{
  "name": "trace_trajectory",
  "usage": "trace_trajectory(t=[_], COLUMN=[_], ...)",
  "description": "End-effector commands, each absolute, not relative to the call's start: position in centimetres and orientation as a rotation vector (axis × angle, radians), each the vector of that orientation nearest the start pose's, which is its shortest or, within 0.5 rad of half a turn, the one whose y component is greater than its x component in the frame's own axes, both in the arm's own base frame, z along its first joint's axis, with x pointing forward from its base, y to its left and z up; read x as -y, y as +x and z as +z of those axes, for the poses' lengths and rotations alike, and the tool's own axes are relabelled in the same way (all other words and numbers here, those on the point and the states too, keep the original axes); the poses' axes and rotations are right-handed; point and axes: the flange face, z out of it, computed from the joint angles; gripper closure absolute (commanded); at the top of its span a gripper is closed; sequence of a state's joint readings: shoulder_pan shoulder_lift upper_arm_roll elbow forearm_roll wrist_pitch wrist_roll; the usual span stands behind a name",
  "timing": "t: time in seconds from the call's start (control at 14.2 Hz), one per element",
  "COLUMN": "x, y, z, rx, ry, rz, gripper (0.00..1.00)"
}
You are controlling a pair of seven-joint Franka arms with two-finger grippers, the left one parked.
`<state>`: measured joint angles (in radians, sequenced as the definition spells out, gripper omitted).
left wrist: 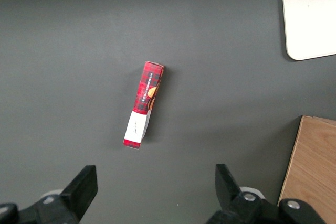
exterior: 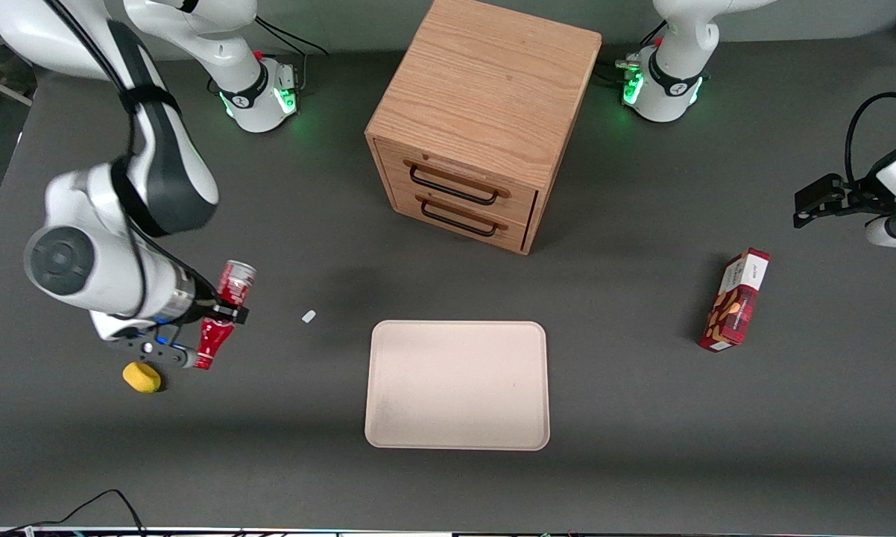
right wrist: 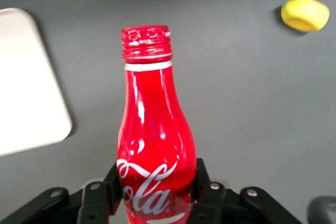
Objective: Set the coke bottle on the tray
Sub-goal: 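Lift the bottle and turn it upright with the right gripper, then carry the upright bottle over the cream tray's edge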
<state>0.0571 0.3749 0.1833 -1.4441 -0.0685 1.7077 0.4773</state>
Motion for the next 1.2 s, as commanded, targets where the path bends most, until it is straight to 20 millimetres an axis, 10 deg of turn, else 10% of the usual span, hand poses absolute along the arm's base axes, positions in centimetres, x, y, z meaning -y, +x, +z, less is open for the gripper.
trace_trajectory(t=[0.0,0.35,0.85,1.13], x=[-16.3,-25.3,-30.6,-31.7], y=[64.7,66.0,71.5,72.0], z=[54.4,53.9,35.6,29.0], rx=[-0.116,-0.097,-0.194,-0.13], ry=[-3.113,-2.984,-2.863,-2.943], rz=[0.086,0.046,0.06,-0.027], gripper=[1.0,1.0,1.0,1.0])
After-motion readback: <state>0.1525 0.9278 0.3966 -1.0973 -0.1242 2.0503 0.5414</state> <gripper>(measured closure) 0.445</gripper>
